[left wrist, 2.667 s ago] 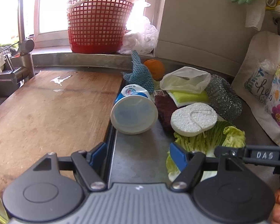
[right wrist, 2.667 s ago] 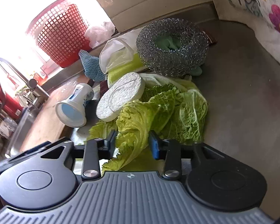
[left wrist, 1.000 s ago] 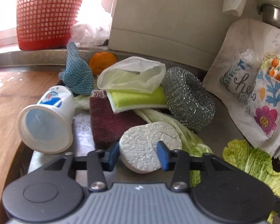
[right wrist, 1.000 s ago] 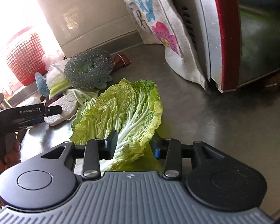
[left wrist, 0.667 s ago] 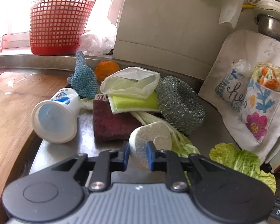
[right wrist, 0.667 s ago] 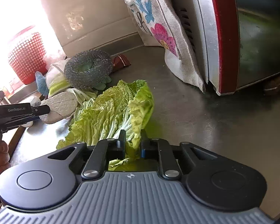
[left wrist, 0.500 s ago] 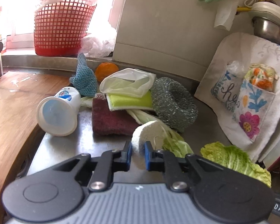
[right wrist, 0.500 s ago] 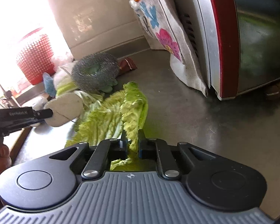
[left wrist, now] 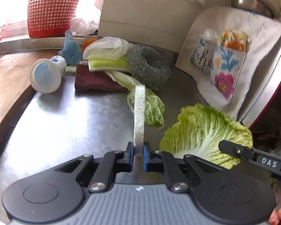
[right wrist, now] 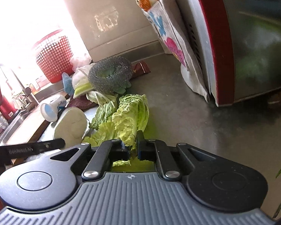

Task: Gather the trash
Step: 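Carry the sponge and cabbage leaf down over the red bin with both tools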

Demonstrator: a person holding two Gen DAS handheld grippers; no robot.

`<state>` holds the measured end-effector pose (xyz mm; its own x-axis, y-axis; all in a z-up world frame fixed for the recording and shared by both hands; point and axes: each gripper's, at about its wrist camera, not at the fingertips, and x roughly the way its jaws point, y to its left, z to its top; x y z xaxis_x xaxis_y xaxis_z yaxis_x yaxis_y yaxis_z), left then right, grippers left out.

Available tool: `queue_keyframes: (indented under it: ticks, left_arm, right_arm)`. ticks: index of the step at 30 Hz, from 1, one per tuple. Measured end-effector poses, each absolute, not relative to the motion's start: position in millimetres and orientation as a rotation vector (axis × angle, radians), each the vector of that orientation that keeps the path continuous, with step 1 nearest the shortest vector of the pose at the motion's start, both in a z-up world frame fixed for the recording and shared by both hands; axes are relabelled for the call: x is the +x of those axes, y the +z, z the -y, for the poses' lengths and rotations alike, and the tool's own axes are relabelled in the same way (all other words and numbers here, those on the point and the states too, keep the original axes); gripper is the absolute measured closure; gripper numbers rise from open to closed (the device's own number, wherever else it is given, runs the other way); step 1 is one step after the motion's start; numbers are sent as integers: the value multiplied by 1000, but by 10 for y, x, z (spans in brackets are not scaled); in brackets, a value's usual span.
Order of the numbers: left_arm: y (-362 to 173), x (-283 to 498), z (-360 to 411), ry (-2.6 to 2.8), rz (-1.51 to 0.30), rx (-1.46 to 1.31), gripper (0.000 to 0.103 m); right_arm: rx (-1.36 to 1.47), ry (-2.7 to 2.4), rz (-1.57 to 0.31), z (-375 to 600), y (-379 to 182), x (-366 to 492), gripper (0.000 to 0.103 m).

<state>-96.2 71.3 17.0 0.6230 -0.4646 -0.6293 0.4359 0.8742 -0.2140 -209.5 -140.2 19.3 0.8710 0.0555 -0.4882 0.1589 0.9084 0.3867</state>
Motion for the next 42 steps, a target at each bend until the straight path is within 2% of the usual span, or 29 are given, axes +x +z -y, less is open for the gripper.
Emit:
queue_keyframes:
  ticks: [12,23,30,42]
  left_arm:
    - [59,-882,-426,-418,-684,16,96]
    - [283,-1247,-587,-418,-624,-8,96]
    - [416,-1532,-1112,-381,-596,-60,96]
    - [488,-2115,-2750,-99,-571,-123,96]
  right_arm:
    - [461,-14,-521,1542,64,-2090,95]
    - [438,11,-512,1605,150,-2270,95]
    - [386,26,-499,1504,313,-2262,96]
    - [283,169,-419,799,1044,-2011,96]
